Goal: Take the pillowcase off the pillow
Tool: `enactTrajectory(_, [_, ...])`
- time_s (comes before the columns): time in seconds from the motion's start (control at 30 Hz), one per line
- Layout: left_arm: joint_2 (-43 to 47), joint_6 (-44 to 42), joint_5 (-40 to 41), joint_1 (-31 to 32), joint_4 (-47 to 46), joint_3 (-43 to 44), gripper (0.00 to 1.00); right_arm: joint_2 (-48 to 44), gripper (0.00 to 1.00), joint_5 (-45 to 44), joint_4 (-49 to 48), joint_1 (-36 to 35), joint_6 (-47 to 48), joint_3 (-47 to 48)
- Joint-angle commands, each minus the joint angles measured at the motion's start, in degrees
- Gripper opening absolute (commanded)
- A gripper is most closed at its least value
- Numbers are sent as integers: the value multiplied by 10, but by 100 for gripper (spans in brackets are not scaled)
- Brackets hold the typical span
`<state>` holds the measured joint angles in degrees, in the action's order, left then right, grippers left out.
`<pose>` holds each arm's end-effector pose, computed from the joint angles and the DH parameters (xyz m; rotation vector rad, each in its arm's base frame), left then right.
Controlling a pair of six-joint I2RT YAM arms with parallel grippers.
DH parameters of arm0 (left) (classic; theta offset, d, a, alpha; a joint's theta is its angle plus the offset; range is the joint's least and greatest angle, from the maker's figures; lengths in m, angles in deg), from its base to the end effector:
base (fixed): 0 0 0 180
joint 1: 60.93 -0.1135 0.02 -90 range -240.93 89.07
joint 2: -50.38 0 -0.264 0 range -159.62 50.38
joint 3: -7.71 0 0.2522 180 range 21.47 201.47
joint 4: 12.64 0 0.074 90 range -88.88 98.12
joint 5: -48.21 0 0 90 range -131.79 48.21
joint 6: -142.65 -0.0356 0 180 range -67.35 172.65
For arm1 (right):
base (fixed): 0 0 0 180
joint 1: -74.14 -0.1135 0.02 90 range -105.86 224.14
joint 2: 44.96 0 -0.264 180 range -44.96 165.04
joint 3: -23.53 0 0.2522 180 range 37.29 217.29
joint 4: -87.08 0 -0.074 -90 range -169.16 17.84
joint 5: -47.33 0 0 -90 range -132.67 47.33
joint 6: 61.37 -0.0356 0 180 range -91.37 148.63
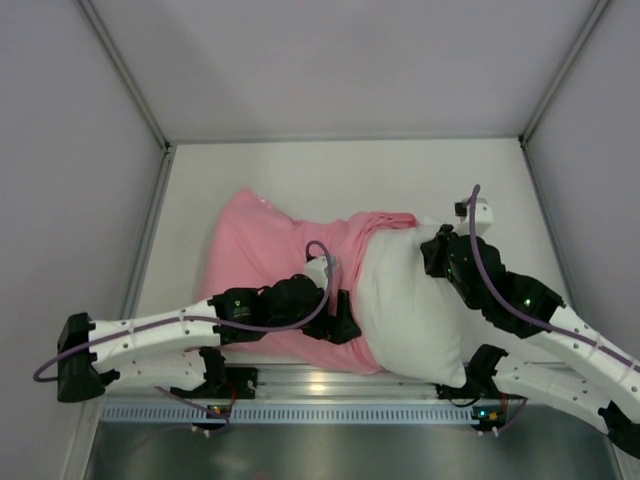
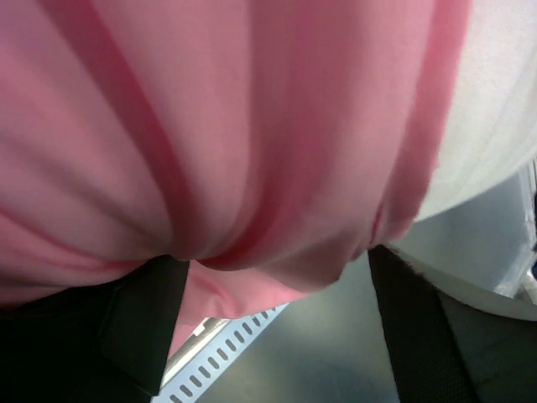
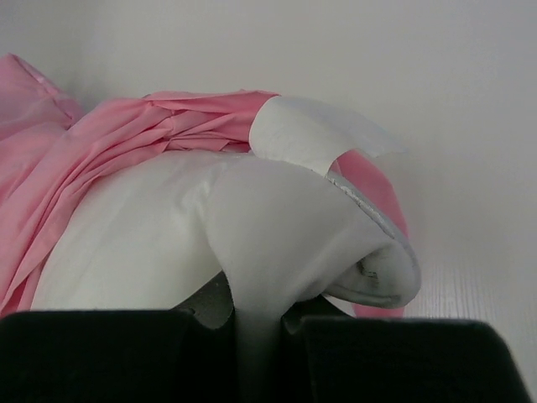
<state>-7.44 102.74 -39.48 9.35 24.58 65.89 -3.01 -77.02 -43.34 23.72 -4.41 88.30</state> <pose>0.0753 -0.2059 0.2728 0.4051 2.4163 -1.0385 0.1101 0.1016 0.3412 0.0716 1.9663 0.3463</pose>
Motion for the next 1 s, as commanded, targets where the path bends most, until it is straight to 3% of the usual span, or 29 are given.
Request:
enactTrajectory(0.0, [-27, 13, 87, 5, -22, 26, 84, 3, 0, 24, -72, 2, -12, 6])
enactTrajectory(0.03, [-34, 19, 122, 5, -6, 28, 73, 2, 0, 25, -73, 1, -11, 10])
enactTrajectory(0.07, [-47, 27, 136, 5, 21, 29, 46, 2, 0, 25, -72, 5, -9, 14])
enactTrajectory(0.17, [-68, 47, 183, 5, 71, 24, 1, 4, 0, 21, -72, 13, 4, 38])
enactTrajectory(0.4, [-57, 104, 273, 4, 202, 5, 0, 2, 0, -25, -72, 63, 63, 146])
enactTrajectory(0.6, [33, 150, 353, -20, 353, 15, 0, -3, 0, -79, -53, 139, 108, 216])
enactTrajectory(0.73, [96, 173, 371, -22, 380, 31, 0, -4, 0, -95, -49, 171, 120, 207])
enactTrajectory(0.87, [151, 214, 426, -22, 402, 65, 0, 8, 0, -64, -50, 196, 100, 156])
enactTrajectory(0.97, [164, 210, 498, -21, 390, 80, 0, 22, 0, 57, -46, 224, 57, 109])
